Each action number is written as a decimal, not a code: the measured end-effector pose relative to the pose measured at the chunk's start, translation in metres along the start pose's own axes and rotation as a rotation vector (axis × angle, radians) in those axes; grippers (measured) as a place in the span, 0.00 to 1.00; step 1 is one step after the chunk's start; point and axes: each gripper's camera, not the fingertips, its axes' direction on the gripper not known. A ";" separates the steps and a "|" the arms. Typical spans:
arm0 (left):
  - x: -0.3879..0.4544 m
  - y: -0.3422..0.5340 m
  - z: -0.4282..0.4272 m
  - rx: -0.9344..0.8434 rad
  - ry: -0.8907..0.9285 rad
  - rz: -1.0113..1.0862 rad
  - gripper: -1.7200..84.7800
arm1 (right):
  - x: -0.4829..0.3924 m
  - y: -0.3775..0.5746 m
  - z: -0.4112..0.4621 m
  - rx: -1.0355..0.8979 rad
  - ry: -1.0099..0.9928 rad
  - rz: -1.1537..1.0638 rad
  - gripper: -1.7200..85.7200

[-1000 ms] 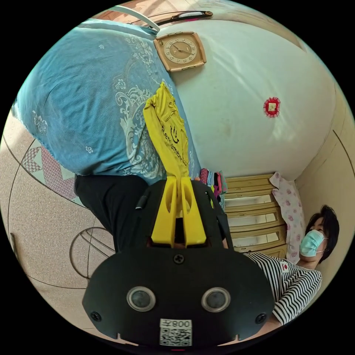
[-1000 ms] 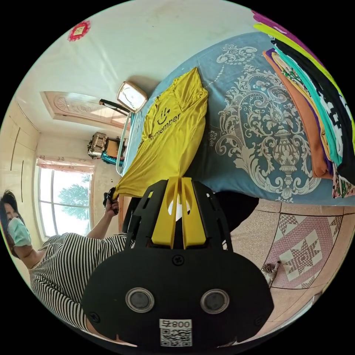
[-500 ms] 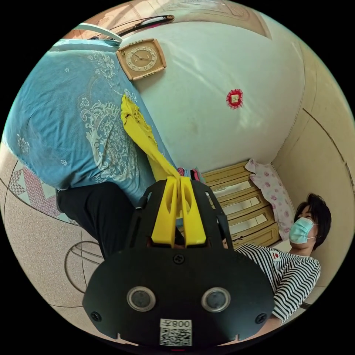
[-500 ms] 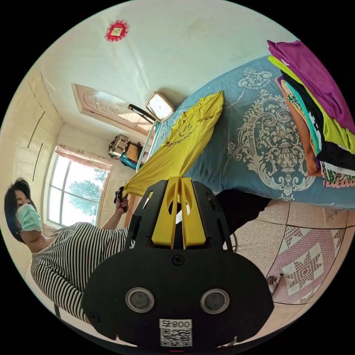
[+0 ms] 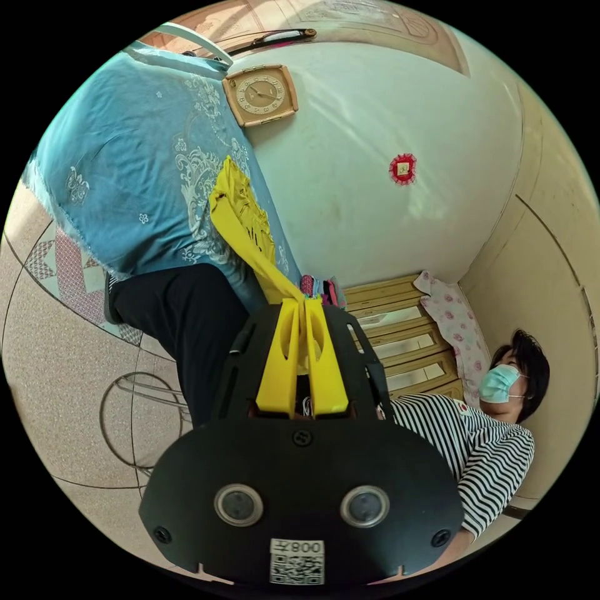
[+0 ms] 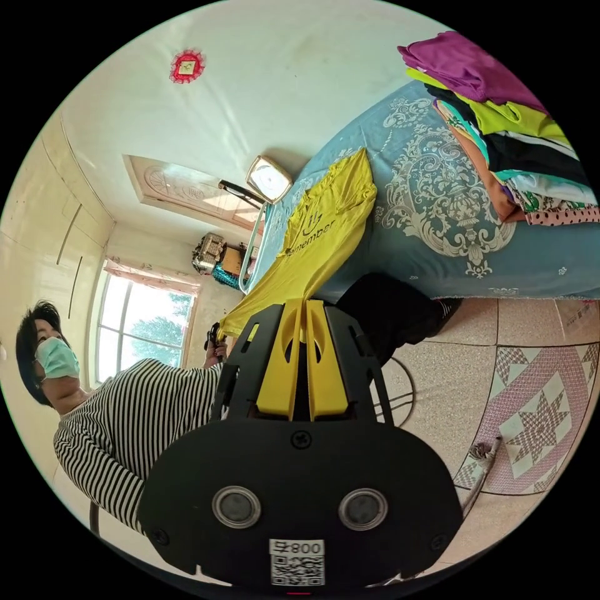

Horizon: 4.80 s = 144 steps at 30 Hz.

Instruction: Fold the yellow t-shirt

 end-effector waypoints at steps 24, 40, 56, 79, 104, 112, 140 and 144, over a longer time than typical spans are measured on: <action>-0.069 -0.422 0.221 0.040 -0.100 0.036 0.04 | 0.062 -0.440 0.148 0.071 0.107 -0.043 0.03; -0.192 -0.664 0.414 0.016 -0.295 -0.061 0.04 | 0.175 -0.704 0.349 -0.081 0.160 0.077 0.03; -0.207 -0.762 0.521 0.082 -0.366 -0.132 0.07 | 0.189 -0.778 0.450 -0.118 0.022 0.194 0.03; 0.000 -0.730 0.940 -0.715 -1.030 0.921 0.08 | -0.189 -0.681 0.819 -0.390 0.925 -0.964 0.09; 0.055 -0.852 0.997 -0.511 -0.914 0.696 0.04 | -0.275 -0.748 0.853 -0.391 0.787 -0.895 0.09; 0.087 -0.797 0.964 -0.456 -0.849 0.799 0.03 | -0.275 -0.723 0.856 -0.344 0.773 -0.938 0.03; 0.097 -0.815 0.986 -0.414 -0.997 0.701 0.04 | -0.143 -0.747 0.680 -0.119 0.808 -0.593 0.06; 0.118 -0.796 1.042 -0.503 -0.805 0.801 0.08 | -0.101 -0.744 0.632 -0.073 0.798 -0.479 0.11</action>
